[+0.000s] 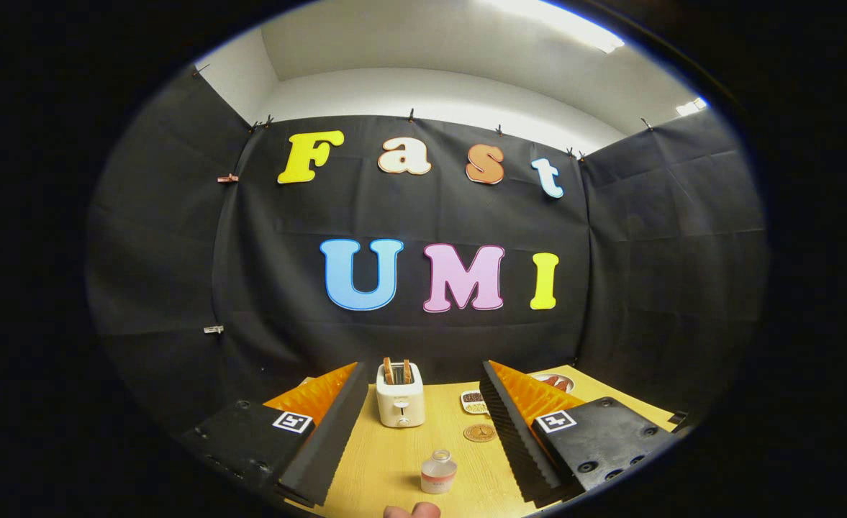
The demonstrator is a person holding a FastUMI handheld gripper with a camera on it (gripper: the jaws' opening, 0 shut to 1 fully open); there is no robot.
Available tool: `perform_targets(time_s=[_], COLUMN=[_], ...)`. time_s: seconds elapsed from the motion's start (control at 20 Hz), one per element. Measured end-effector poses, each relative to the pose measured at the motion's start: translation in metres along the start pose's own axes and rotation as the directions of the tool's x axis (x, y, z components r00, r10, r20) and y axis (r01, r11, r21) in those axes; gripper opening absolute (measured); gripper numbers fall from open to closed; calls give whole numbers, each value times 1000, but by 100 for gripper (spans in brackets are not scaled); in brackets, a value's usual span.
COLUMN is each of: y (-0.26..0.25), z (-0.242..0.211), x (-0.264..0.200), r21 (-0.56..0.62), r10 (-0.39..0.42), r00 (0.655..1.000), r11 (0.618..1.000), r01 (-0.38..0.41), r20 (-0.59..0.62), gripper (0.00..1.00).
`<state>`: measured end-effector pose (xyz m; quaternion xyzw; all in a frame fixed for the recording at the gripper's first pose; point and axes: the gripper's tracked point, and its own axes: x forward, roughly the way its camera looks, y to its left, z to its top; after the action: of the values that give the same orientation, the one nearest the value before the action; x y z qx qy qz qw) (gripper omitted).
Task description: Take the bottle from table, then pour the juice into the cup, finally place the bottle on the coaster
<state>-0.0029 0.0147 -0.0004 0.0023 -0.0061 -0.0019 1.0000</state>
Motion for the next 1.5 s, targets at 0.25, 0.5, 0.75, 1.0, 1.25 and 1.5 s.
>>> perform_targets(time_s=[0.25,0.5,0.75,1.0,1.25,1.5], y=[-3,-3,-23,-38,-30,-29], z=[-4,-38,-118,-182,-240,-299], x=[-3,1,11,24,43,65], r21=[-17,-5,66,125,122,82], r10=[-18,8,-33,-87,-66,-40], r00=[999,995,998,996,997,995], r11=[1000,1000,997,989,990,996], r01=[18,-7,30,84,70,47], r20=[31,97,48,19,-34,-92], gripper=[96,96,96,100,99,100])
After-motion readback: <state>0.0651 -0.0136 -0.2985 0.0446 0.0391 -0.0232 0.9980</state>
